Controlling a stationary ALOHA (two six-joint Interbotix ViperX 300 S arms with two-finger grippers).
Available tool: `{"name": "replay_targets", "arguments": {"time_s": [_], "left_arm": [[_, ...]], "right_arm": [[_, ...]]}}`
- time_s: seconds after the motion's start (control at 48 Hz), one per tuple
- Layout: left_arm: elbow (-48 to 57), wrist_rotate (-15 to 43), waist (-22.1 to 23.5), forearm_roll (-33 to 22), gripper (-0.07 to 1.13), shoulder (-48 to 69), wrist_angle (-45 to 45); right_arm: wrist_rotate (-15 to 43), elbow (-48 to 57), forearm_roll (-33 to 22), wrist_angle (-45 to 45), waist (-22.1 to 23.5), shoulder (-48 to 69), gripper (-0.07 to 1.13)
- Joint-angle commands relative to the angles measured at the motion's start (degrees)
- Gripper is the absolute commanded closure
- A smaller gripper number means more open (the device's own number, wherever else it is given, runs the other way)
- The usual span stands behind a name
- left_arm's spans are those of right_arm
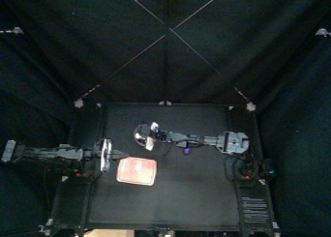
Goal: Pick the ice cream then place it in the grey bowl
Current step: Drop ice cream in the grey bowl and return to neutral
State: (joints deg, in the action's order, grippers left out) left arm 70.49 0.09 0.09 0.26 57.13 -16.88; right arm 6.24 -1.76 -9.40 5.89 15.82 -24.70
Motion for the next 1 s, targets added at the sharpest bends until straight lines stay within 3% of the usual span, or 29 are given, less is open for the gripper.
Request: {"name": "replay_targets", "arguments": {"time_s": [0.021,0.167,0.438,0.792,1.0], "left_arm": [[-0.7,0.1,0.1,0.0,1.08,-0.1,-0.3],[-0.7,0.1,0.1,0.0,1.08,-0.2,-0.3],[-0.7,0.1,0.1,0.0,1.08,-0.1,-0.4],[-0.4,0.1,0.1,0.0,1.08,-0.1,-0.3],[-0.3,0.1,0.0,0.0,1.08,0.2,-0.3]], "right_arm": [[0.3,-1.4,0.3,0.5,0.5,1.9,0.22],[0.3,-1.1,0.4,0.5,0.5,2.5,0.07],[0.3,1.2,0.8,0.2,0.2,9.6,0.06],[0.4,18.7,3.1,-1.0,-7.6,27.9,0.06],[0.3,30.6,5.2,-12.3,-10.6,36.3,0.06]]}}
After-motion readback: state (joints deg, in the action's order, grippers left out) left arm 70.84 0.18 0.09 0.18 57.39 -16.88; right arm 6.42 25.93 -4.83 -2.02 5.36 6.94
